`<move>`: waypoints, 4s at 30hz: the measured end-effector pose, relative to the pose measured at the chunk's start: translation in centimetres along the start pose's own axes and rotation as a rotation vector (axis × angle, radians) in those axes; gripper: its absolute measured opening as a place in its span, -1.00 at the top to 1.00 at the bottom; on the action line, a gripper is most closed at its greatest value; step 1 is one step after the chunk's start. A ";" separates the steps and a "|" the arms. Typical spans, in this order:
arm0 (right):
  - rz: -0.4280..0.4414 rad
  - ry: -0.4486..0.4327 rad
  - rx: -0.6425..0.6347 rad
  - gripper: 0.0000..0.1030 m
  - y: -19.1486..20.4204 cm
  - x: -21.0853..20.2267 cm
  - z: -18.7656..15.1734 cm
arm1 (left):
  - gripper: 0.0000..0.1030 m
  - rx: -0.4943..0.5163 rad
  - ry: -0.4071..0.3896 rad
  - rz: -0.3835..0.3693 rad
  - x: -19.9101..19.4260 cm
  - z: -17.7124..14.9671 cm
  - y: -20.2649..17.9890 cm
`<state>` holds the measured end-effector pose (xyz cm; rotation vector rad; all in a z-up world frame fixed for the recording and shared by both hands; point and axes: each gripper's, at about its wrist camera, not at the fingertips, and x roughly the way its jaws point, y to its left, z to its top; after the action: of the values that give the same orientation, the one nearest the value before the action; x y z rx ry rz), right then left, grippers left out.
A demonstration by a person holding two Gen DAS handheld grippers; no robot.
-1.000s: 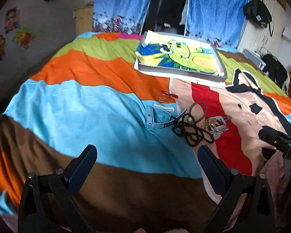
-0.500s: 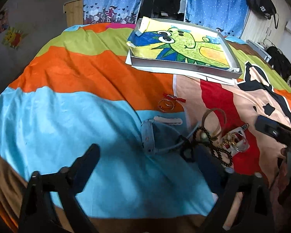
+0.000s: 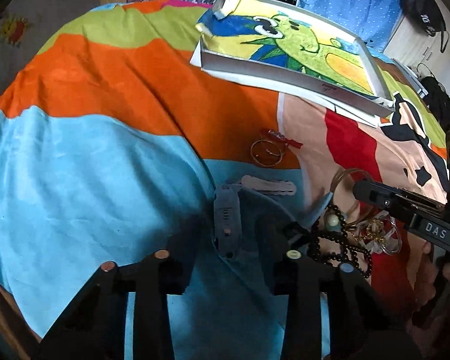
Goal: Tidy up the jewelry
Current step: 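Grasp the blue watch with the left tool while the right tool grasps the gold hairpin, then carry the watch and hairpin into the white tray and open both tools, then move both tools back from the tray toward the remaining jewelry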
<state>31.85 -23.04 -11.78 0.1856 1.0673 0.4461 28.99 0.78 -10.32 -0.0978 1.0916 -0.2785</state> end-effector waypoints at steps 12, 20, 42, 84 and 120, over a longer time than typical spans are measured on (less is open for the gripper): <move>-0.028 -0.136 -0.097 0.94 2.2 -2.7 0.4 | 0.73 0.003 -0.124 0.023 -2.3 -0.5 -0.5; -0.001 -0.345 -0.148 0.94 3.2 -6.6 2.4 | 0.73 -0.018 -0.248 0.020 -5.4 1.7 -1.8; -0.031 -0.473 0.083 0.94 -9.6 -2.6 12.5 | 0.73 -0.107 -0.204 0.016 6.5 17.8 -4.3; -0.325 -0.843 -0.155 -1.00 2.2 -19.6 -4.0 | -0.92 -0.023 -0.642 0.079 -15.7 1.0 -9.1; -0.222 -0.372 0.123 -1.00 2.6 -16.2 -11.7 | -0.93 0.086 -0.186 0.019 -11.3 -10.9 -6.4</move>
<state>14.38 -28.55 -3.44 0.2456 0.7388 0.1372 13.37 -1.64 -4.25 -0.0351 0.8946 -0.2928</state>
